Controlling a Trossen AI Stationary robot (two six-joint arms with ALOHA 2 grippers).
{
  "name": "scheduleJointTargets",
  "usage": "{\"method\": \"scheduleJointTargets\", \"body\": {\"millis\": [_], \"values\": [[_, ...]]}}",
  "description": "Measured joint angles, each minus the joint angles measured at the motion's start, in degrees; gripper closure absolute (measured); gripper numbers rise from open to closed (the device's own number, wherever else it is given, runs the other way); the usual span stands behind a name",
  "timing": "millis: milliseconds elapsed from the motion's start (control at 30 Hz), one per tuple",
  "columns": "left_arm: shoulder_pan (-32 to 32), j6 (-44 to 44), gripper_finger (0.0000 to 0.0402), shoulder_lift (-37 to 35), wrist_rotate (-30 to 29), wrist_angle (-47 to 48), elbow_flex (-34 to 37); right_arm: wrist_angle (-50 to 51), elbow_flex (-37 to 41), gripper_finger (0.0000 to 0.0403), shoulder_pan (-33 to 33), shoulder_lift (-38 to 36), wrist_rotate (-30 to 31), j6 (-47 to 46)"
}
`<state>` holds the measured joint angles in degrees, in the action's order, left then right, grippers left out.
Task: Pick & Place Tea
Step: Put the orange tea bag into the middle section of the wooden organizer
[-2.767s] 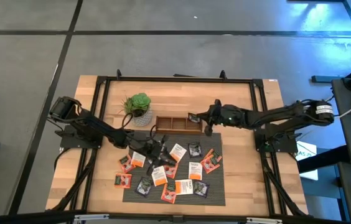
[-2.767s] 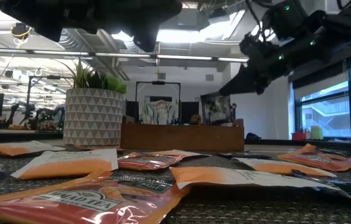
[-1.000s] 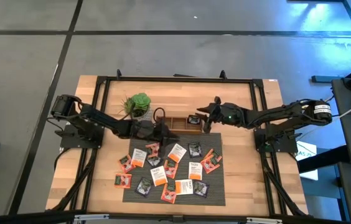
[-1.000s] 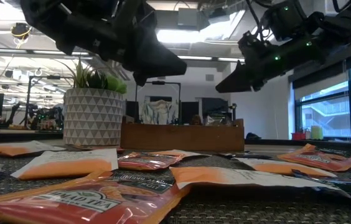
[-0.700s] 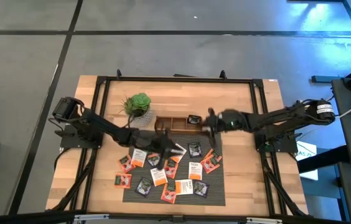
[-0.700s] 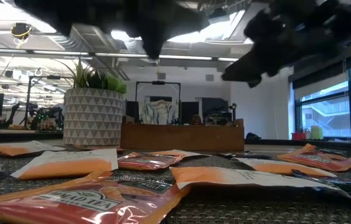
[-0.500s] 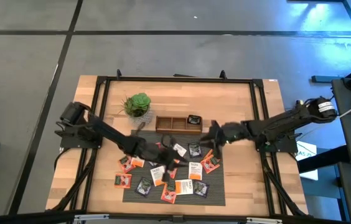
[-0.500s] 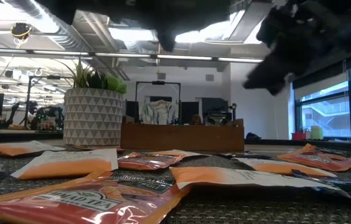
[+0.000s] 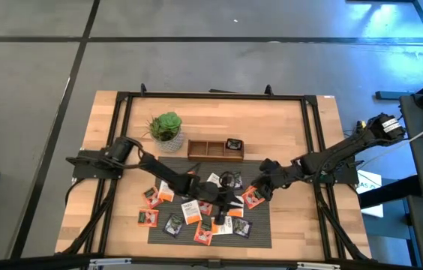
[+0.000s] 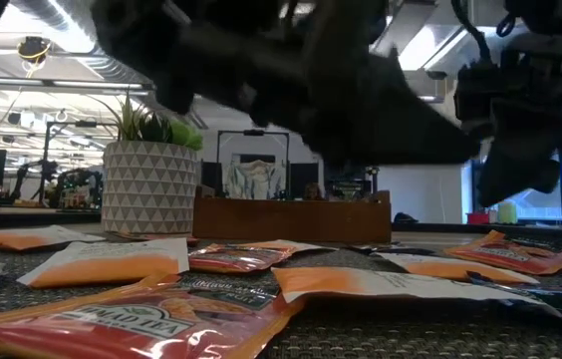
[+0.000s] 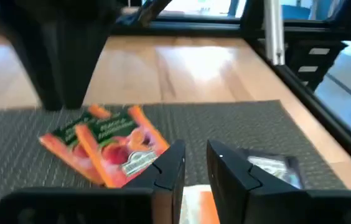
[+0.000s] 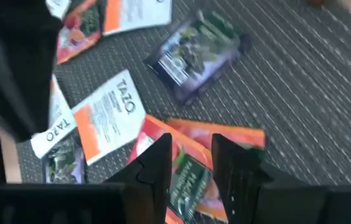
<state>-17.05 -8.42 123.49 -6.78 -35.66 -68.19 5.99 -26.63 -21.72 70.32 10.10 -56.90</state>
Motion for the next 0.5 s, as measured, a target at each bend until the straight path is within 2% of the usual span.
{"method": "scheduleJointTargets", "body": {"millis": [367, 500], "values": [[2.6, -1.5, 0.0341, 4.4, 1.7, -0.1, -3.7, 4.6, 0.0, 0.0287, -3.0, 0.0, -2.7, -9.1], [3.2, -1.5, 0.0341, 4.4, 1.3, 3.4, -4.6, 4.9, 0.0, 0.0287, -4.0, 0.0, -2.6, -10.4]]}}
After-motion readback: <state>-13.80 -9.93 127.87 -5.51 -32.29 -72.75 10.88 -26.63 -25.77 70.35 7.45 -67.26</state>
